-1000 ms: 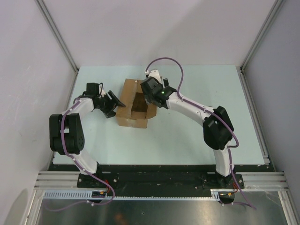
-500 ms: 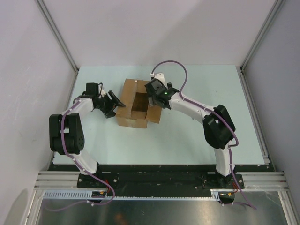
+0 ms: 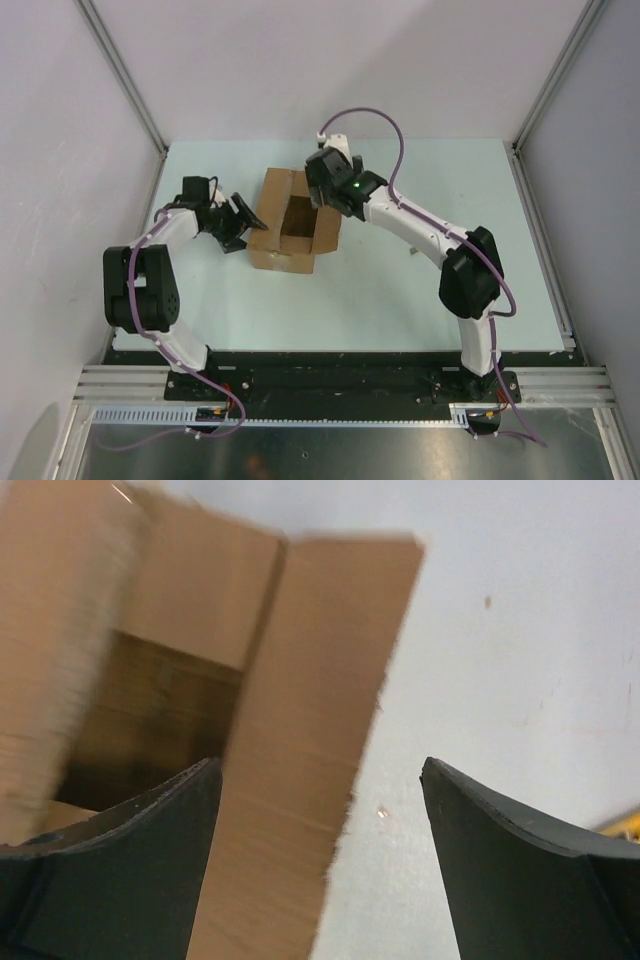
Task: Unpack the express box
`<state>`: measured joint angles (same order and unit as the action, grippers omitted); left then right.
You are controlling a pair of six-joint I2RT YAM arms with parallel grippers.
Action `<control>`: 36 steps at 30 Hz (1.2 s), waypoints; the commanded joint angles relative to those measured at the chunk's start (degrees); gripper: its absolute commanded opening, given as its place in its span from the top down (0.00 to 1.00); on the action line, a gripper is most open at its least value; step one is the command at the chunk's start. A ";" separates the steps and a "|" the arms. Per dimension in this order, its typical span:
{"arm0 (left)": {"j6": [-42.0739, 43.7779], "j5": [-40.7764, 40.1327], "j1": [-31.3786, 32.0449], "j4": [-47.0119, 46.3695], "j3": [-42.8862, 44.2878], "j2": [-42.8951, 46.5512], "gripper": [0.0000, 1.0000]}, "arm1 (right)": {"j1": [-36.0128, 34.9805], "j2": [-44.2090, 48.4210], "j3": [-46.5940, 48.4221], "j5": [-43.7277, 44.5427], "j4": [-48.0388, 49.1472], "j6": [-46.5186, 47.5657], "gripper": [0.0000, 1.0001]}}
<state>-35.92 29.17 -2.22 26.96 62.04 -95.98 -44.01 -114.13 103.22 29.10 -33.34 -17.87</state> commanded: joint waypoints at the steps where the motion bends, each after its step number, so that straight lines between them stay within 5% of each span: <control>1: 2.35 0.01 1.60 1.08 2.82 3.87 0.21 | -4.06 0.49 11.81 4.20 -1.98 4.33 0.15; 6: 2.79 -1.04 1.78 1.08 2.74 5.10 0.20 | -7.31 -2.50 14.90 10.18 -2.25 7.85 0.14; 26: 5.33 -6.23 4.50 1.16 4.75 8.53 0.19 | -0.03 -8.30 3.49 -8.26 4.86 -4.10 0.13; 32: 7.44 -13.59 6.79 1.08 7.13 11.78 0.18 | 1.82 -9.10 0.67 -14.16 7.67 -6.74 0.25; 36: 11.47 -19.47 10.81 0.81 9.50 13.97 0.17 | 2.44 -9.71 0.05 -16.44 8.82 -7.00 0.48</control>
<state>-29.56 17.30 4.95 28.84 67.31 -86.46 -42.09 -122.48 103.70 16.86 -28.18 -22.98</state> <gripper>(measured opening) 0.824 0.623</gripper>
